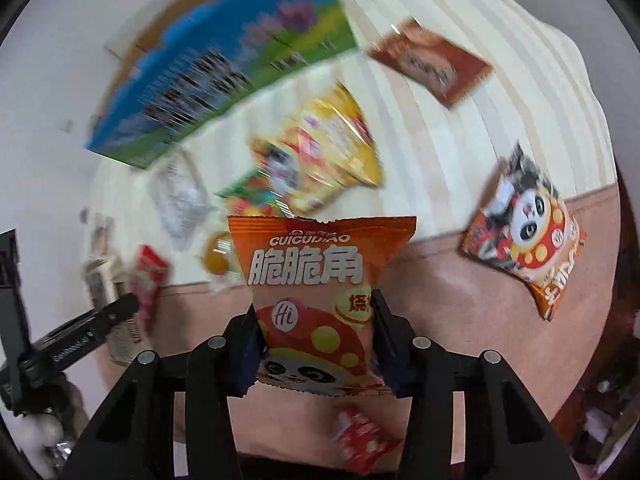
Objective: Organize snacks
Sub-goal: 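Carry both packets into the box and open both grippers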
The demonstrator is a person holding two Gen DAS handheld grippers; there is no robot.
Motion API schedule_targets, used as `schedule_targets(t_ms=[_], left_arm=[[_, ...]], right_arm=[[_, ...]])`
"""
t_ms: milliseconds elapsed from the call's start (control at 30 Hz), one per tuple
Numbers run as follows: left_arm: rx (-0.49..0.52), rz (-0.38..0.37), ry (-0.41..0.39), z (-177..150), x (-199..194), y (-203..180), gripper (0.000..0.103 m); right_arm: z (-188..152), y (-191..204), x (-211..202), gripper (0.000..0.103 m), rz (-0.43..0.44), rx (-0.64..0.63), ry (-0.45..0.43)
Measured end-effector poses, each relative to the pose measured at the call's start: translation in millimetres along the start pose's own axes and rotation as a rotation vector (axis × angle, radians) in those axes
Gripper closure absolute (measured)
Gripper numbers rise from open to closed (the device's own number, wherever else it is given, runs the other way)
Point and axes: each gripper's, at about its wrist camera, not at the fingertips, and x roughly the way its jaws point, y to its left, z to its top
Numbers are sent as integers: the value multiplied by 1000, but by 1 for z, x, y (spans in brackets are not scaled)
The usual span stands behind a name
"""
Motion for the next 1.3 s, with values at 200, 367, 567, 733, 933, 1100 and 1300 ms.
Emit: schedule_targets(t_ms=[200, 367, 567, 733, 933, 1100, 1300], left_arm=[[23, -103, -86, 54, -63, -16, 47], [53, -76, -168, 131, -94, -29, 47], [32, -39, -136, 210, -88, -19, 47], [17, -48, -32, 255, -54, -12, 47], [-35, -77, 130, 290, 2, 3, 47], [-76, -87, 228, 298, 39, 12, 47], [-54, -70, 315, 290, 68, 7, 46]], right_arm=[[40, 36, -55, 53, 128, -44, -72], [93, 77, -74, 53, 161, -107, -142], [160, 117, -68, 53, 164, -129, -164], [207, 138, -34, 53, 170, -111, -102], [237, 157, 23, 53, 140, -106, -19], [244, 166, 69, 53, 112, -111, 68], [244, 170, 106, 51, 77, -133, 144]])
